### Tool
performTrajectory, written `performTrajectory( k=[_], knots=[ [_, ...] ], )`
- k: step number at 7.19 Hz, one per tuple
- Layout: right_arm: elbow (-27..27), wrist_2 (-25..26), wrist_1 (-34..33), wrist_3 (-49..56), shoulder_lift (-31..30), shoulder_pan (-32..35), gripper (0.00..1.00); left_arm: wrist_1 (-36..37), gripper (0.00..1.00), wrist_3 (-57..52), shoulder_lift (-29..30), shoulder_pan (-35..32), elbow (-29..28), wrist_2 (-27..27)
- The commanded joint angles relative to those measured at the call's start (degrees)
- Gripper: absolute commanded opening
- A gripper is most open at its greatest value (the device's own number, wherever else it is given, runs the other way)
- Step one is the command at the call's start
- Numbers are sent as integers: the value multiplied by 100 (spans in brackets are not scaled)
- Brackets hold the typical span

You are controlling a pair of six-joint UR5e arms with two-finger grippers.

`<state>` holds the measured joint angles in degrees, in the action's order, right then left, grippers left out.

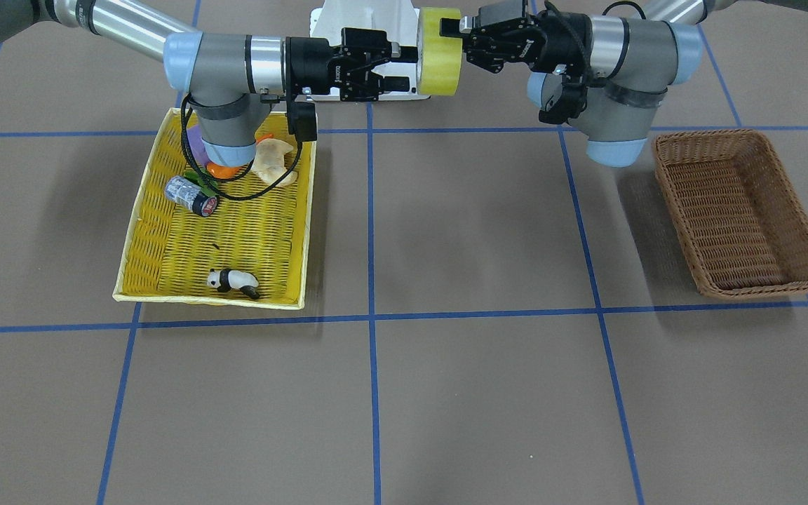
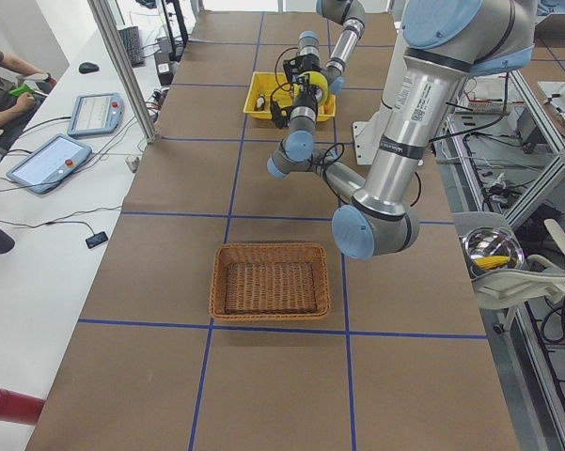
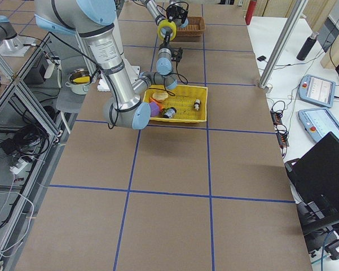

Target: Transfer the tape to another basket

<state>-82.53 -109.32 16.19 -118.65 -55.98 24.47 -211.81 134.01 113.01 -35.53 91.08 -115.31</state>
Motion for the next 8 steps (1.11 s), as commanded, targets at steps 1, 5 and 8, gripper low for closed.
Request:
performTrajectory(
  k=[1, 5, 8],
  knots=[
    [-78, 77, 218, 87, -349, 310, 100, -36, 0, -68, -330, -85, 32, 366],
    [-271, -455, -1068, 2255, -931, 1406, 100, 78, 0, -1096, -1280, -1526, -299, 212],
    [-518, -2248, -2739, 3038, -1125, 3120, 100, 1477, 0, -2629, -1405, -2313, -600, -539]
  ],
)
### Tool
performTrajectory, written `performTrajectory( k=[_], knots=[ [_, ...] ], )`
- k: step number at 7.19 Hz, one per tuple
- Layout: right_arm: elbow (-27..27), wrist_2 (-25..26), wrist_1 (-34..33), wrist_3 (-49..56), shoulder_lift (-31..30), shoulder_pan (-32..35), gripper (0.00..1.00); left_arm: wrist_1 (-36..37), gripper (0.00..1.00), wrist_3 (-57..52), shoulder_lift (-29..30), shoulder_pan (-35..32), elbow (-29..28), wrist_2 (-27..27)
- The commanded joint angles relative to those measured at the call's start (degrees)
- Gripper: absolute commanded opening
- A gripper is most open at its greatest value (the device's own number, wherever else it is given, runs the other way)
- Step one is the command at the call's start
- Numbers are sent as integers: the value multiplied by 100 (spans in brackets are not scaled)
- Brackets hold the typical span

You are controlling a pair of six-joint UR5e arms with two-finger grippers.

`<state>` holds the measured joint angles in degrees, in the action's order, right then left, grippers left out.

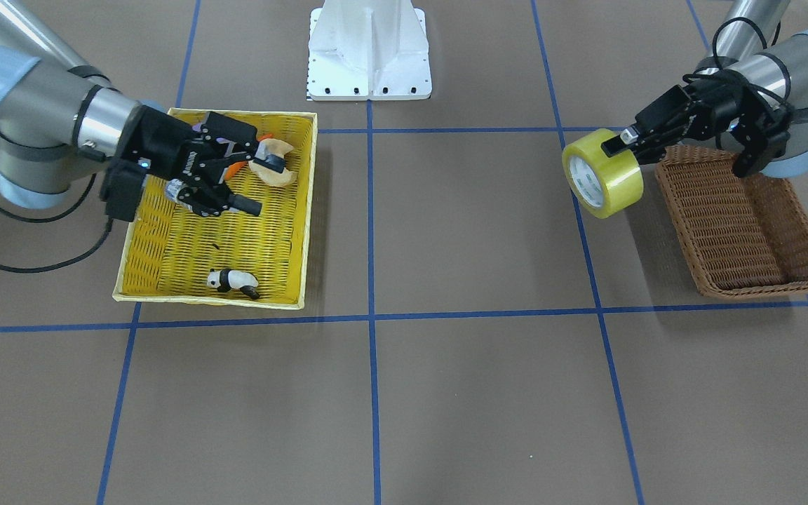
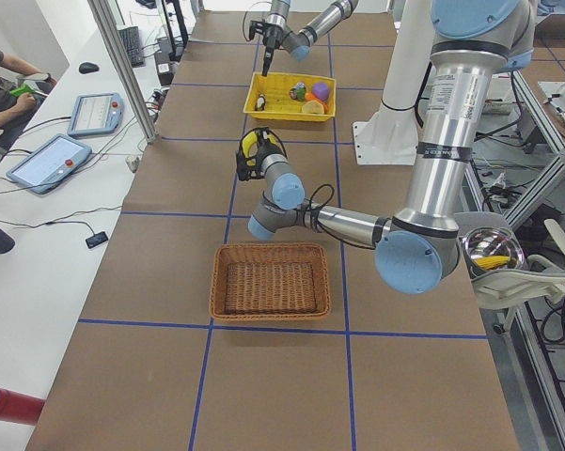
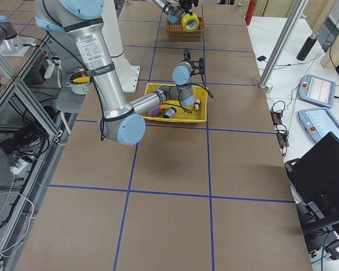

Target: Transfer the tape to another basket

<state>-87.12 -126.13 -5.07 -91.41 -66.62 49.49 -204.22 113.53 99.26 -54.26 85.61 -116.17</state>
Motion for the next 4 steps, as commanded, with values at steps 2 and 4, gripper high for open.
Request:
performTrajectory(
  k=[2, 4],
  knots=[
    [-86, -834, -1299, 1227, -534, 921, 100, 2222, 0, -2118, -134, -1321, -18, -1441],
    [-86, -852, -1696, 2262, -1018, 1019, 100, 3514, 0, -4233, -564, -1752, 17, -1662]
  ],
)
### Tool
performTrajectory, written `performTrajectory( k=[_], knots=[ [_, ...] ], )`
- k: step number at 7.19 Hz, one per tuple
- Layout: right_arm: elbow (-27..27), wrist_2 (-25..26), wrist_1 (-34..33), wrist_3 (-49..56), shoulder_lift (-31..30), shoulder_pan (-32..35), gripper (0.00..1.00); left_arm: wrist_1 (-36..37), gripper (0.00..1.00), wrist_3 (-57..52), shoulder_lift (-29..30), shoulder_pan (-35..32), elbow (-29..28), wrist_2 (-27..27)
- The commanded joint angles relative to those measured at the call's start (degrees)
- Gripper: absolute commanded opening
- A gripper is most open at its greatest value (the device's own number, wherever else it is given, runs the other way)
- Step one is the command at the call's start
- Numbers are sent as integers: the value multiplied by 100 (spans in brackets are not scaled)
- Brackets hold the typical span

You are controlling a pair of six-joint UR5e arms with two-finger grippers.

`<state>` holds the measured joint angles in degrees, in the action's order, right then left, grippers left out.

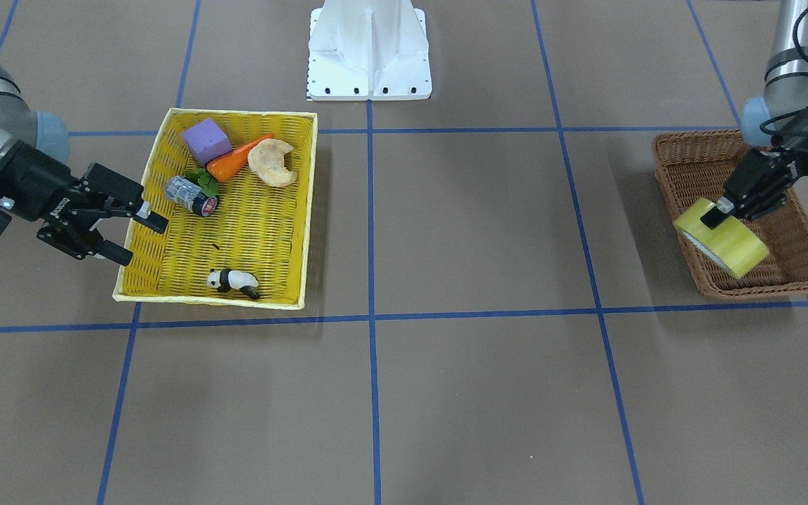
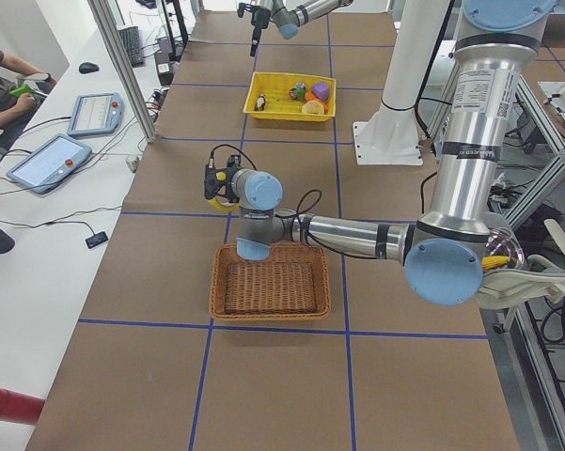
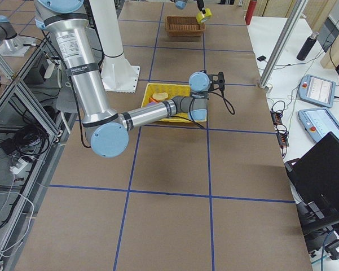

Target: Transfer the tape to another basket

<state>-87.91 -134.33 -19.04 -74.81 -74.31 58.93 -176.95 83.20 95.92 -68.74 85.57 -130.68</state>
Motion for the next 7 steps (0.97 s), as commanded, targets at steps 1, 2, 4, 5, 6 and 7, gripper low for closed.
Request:
performTrajectory(
  k=[1, 2, 4, 5, 6, 7],
  knots=[
    [-7, -23, -676, 1078, -311, 83, 100, 1019, 0, -1549, -284, -394, 12, -238],
    [-25, -15, -1193, 1570, -294, 170, 100, 1117, 0, -1561, -293, -404, 3, -239],
    [-42, 134, -2457, 2868, -259, 425, 100, 1441, 0, -1570, -328, -491, 56, -230],
    [-95, 135, -3134, 3563, -198, 583, 100, 1757, 0, -1579, -320, -518, 126, -204],
    [-217, 109, -3836, 4014, -119, 637, 100, 2021, 0, -1683, -328, -570, 118, -195],
    [-444, -31, -4809, 4358, -23, 707, 100, 2494, 0, -2180, -328, -605, 126, -177]
  ],
)
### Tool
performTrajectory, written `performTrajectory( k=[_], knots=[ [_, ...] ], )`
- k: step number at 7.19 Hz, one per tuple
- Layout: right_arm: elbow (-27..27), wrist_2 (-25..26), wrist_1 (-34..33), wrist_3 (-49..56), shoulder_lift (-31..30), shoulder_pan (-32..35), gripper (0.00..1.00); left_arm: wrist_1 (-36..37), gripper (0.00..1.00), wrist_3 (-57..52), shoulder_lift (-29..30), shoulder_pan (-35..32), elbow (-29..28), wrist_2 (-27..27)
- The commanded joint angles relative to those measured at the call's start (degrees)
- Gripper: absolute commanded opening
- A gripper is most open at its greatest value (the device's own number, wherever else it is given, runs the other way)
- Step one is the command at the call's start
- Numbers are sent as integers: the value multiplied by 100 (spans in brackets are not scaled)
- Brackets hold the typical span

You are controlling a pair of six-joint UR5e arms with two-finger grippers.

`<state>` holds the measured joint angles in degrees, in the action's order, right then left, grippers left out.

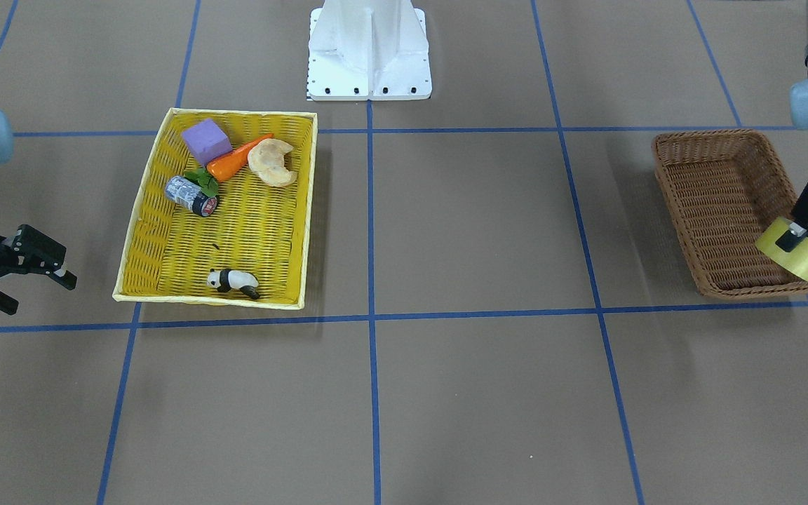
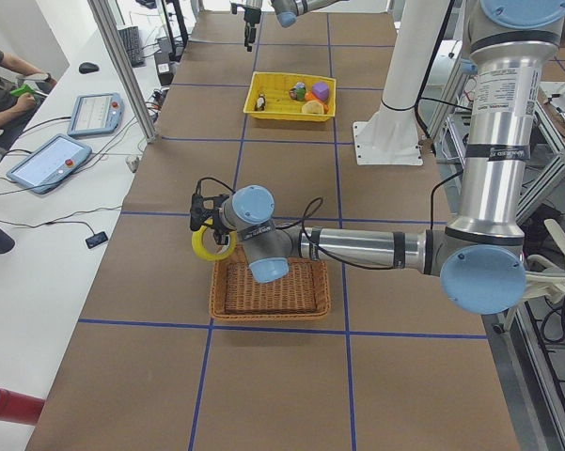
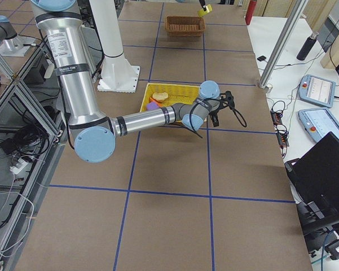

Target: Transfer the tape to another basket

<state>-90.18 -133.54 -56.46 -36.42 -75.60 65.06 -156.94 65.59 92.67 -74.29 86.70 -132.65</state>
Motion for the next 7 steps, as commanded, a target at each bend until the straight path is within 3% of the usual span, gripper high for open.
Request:
performTrajectory(
  k=[1, 2, 4, 7],
  knots=[
    [-724, -172, -2131, 540, 150, -62, 100, 951, 0, -799, 14, -111, 22, 28],
    [-1207, -155, -3107, 548, 186, -316, 100, 1416, 0, -1003, 32, -112, 74, 29],
    [-1580, -50, -4131, 496, 544, -711, 100, 2261, 0, -1328, 41, -59, 267, -6],
    [-1642, 214, -4198, 496, 494, -802, 100, 4454, 0, -2424, 32, 265, 751, -15]
  ],
)
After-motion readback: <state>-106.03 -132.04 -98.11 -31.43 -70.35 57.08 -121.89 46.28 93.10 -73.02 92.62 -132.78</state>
